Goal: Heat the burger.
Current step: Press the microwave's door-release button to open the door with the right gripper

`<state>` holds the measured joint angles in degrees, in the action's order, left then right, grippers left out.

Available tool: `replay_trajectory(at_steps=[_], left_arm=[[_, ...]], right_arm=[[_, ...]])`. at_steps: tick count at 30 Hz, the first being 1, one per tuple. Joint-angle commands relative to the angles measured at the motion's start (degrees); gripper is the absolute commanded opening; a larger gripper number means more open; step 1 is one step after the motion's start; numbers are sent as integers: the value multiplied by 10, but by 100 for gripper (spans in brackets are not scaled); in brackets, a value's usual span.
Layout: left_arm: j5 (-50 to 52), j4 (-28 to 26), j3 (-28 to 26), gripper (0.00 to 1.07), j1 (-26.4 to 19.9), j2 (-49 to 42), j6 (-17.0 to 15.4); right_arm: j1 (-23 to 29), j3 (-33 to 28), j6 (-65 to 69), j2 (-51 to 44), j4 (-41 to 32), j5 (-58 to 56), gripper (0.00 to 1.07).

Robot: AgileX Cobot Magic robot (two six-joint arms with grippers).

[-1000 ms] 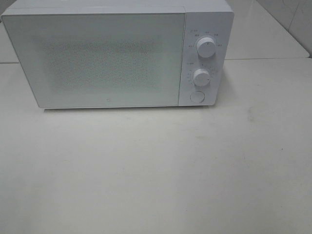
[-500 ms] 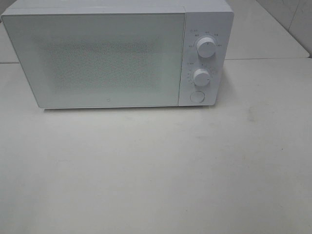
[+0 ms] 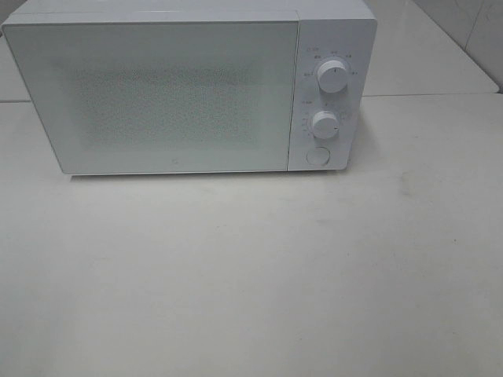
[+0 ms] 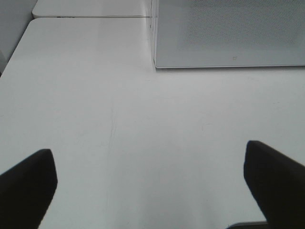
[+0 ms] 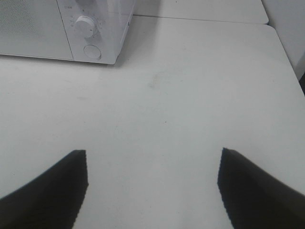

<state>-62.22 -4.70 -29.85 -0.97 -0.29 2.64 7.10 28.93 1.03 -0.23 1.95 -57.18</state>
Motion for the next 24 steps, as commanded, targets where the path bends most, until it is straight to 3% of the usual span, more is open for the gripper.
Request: replay_trajectory(at_steps=[1, 12, 24], left_arm=[[7, -1, 2, 100, -2, -3, 0], [7, -1, 2, 100, -2, -3, 0], [7, -1, 2, 100, -2, -3, 0]], right_arm=[[-4, -2, -1, -18, 1, 3, 75], [-4, 11, -1, -10, -1, 22, 75], [-4, 20, -1, 123, -1, 218, 75]])
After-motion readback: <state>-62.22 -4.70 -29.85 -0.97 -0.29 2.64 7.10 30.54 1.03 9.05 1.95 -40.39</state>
